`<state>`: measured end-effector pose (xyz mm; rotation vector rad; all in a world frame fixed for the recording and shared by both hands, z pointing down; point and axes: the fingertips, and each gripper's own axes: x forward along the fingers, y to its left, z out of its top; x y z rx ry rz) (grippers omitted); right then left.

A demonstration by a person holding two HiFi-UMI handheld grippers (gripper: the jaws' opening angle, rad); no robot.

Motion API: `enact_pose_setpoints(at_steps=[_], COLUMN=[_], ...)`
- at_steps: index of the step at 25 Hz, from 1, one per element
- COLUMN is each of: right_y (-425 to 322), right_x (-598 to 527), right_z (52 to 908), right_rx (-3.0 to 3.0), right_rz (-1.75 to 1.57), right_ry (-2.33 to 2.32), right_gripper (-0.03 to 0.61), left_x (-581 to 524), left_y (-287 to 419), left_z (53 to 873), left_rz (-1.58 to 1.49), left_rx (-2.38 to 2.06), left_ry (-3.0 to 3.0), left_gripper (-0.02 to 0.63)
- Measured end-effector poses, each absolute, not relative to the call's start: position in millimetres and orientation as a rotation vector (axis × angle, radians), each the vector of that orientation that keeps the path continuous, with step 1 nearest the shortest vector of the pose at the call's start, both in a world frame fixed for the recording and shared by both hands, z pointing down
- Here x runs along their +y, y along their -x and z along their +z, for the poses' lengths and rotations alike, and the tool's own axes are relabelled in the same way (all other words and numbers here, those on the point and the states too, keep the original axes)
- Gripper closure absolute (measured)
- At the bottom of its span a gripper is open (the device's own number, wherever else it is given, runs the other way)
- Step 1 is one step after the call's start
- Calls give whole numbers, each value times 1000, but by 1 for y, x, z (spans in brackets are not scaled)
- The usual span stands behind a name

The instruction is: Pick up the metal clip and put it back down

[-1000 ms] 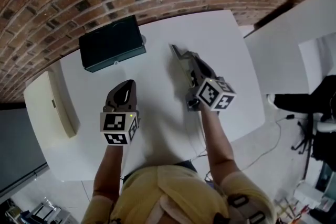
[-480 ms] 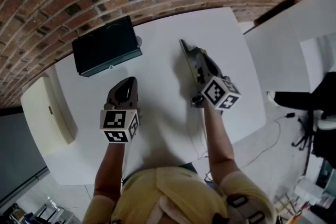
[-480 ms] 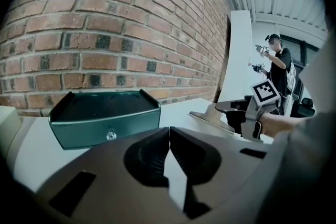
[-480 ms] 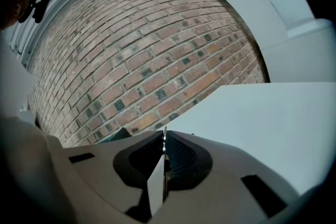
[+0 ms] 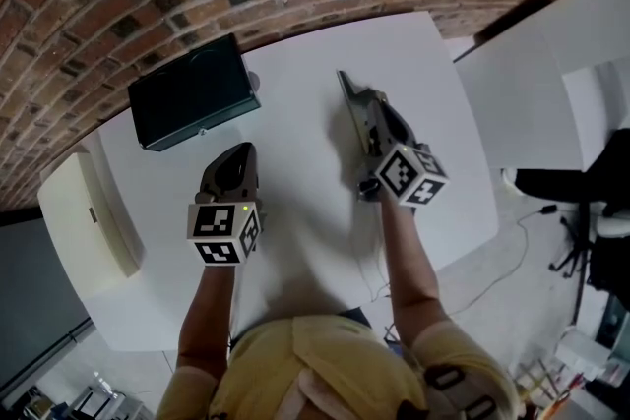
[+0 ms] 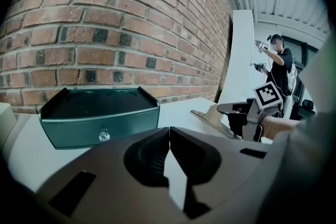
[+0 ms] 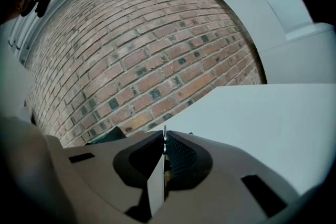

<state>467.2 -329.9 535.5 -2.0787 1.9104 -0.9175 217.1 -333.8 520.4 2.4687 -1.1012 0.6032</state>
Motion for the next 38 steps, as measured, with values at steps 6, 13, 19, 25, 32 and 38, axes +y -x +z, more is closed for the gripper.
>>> enact_pose_setpoints(at_steps=[6,13,19,25,32,38], right_y=[-470,-473,-477,-482,-491,-473], right_x=[-330,-327,-322,-315,-300,-285], right_z=[537,542,545,551,542,515], right_rx=[1922,1929,1922,1915,1843,1870], right_rz=[-925,-959,-976,-995,-949,-899], right_ry=[2106,2179,2245,2286,2372,2352], right_gripper=[558,558,545,492,486,486], left_x=[-333,-329,-326,-316,-307,-299], left_y=[-216,-213,-207,-198,-172,-143], left_z=[523,515,508,502,490,480], left_rz=[628,618,588,560,527,467], left_rx=[-1103,-1128,-1156,-1171,-1207,-1220], left_ry=[-2460,-2472,-2470,-2458,-2445,-2416], left_gripper=[611,611,611,611,611,611])
